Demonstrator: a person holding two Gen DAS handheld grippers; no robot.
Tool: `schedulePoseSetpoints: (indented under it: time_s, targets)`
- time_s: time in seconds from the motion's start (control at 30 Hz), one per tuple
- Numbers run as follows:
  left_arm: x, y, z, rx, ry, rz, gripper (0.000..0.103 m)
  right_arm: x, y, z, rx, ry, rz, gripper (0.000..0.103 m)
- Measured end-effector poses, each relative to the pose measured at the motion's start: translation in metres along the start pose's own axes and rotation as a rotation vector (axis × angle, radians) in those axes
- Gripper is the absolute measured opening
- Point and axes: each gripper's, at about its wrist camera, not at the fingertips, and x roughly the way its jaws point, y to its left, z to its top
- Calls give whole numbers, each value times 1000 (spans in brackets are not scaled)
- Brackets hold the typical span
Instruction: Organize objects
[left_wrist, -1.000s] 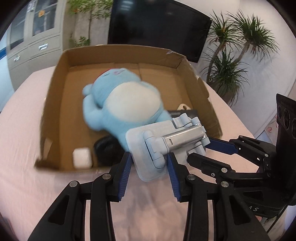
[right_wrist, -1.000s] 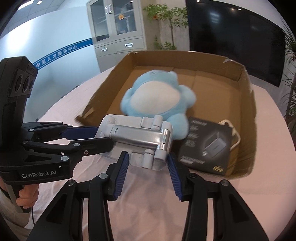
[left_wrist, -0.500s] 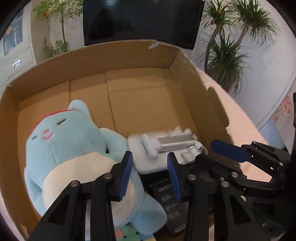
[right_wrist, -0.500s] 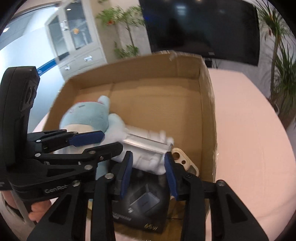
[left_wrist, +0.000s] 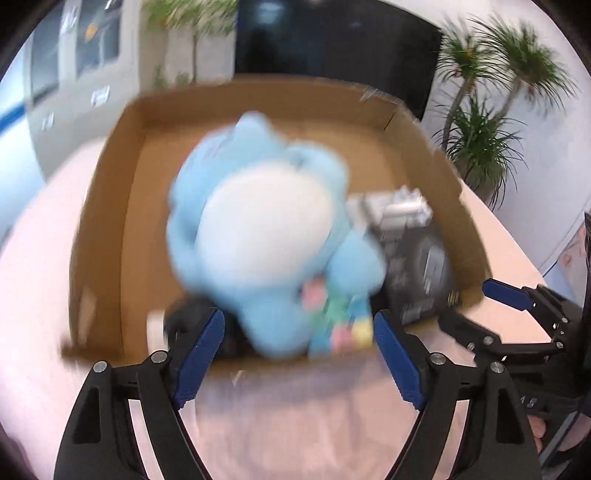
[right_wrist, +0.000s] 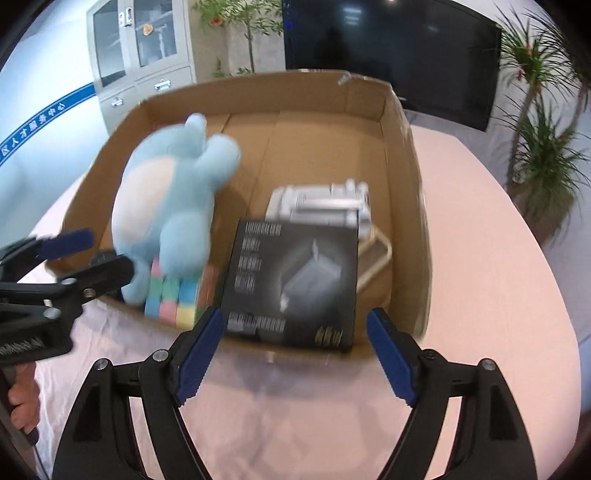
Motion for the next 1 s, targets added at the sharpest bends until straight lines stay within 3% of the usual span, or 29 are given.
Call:
schedulePoseSetpoints:
  time_s: [0.07, 0.2, 0.33, 0.57, 0.63, 0.67, 0.73, 1.0]
  targets:
    - [-2, 10, -22, -11, 23, 60, 83, -2, 4, -13, 22, 15, 24, 79]
    - [-16, 8, -60, 48, -5, 165, 83, -5, 9, -37, 58, 41, 25, 81]
    - [-24, 13, -94, 7, 8, 127, 83, -7, 19, -62, 55, 40, -8, 84]
    - [-13, 22, -144, -51, 107, 178, 84, 0, 33, -113, 69, 116, 20, 86]
    - [-19, 18, -154, -35, 73, 212, 89, -5, 39, -123, 31, 95, -19, 91]
    - [-21, 17, -159, -37, 77, 212, 96, -6, 42, -129, 13, 97, -43, 101]
    - [-23, 19, -166, -54, 76, 196, 103, -9, 46, -138, 14, 87, -62, 102]
    - [-29, 16, -178, -55, 51, 200, 103, -21, 48, -148, 30, 83, -75, 102]
